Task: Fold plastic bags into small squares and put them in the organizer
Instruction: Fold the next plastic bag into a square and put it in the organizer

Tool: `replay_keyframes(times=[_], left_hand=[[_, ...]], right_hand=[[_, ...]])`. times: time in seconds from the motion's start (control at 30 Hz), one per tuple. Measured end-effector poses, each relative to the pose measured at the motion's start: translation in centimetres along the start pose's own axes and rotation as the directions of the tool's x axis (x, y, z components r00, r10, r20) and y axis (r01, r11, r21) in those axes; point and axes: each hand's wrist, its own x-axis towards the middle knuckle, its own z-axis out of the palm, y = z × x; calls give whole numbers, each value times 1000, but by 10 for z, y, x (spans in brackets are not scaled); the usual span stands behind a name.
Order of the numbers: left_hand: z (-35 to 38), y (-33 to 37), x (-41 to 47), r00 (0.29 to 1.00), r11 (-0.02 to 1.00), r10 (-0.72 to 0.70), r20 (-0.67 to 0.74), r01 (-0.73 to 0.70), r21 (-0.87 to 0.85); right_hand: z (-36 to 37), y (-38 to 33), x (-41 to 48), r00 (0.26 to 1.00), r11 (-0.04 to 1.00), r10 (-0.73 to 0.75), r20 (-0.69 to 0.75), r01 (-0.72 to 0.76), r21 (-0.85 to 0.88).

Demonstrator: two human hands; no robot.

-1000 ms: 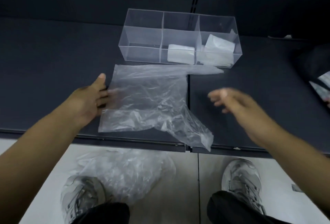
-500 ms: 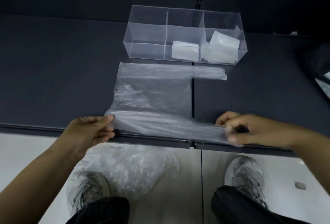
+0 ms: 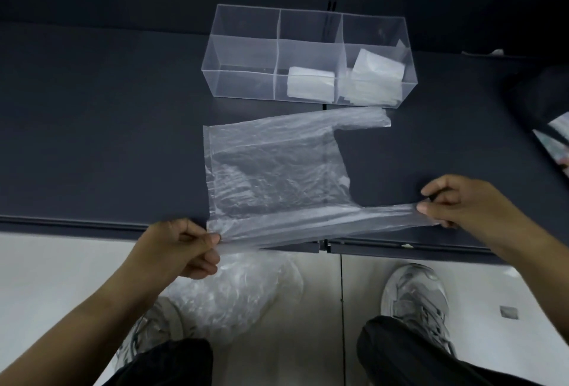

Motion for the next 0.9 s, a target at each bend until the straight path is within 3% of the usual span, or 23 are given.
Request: replay_keyframes(times=[0.07, 0.1, 0.13, 0.2, 0.27, 0.3, 0.37, 0.43, 0.47, 0.57, 0.73, 0.9], left_hand=[[-2, 4, -1, 994, 971, 55, -97, -31, 238], [-4, 5, -1, 966, 900, 172, -190, -76, 430], [-4, 7, -1, 901, 801, 338, -272, -124, 585], [5, 18, -4, 705, 644, 649, -285, -309, 700], [21, 22, 2, 577, 482, 801, -157, -467, 742], [29, 22, 9, 577, 418, 813, -77, -488, 766], [38, 21, 20, 667, 366, 743, 50, -468, 804], [39, 14, 30, 740, 289, 661, 126, -405, 867], [37, 9, 35, 746, 234, 649, 147, -380, 895], [31, 0, 42, 752, 186, 643, 147, -339, 922], [29, -2, 45, 747, 174, 647, 151, -337, 925], [27, 1, 45, 752, 221, 639, 163, -382, 897]], right_hand=[[-1, -4, -4, 993, 973, 16, -119, -42, -226], [0, -11, -5, 978, 938, -23, -209, -51, -342], [4, -20, -7, 949, 909, -119, -292, -14, -416], [29, -47, -15, 848, 852, -402, -345, 208, -480], [71, -82, -27, 795, 769, -577, -186, 453, -452], [96, -98, -34, 781, 731, -623, -50, 558, -393], [144, -118, -41, 708, 647, -684, 177, 700, -301], [173, -119, -36, 655, 550, -698, 288, 748, -371], [179, -114, -29, 664, 509, -683, 304, 731, -455], [167, -85, -10, 727, 451, -640, 248, 617, -645], [114, -29, -6, 861, 549, -503, 69, 380, -744], [86, -26, -7, 911, 643, -396, -117, 184, -743]])
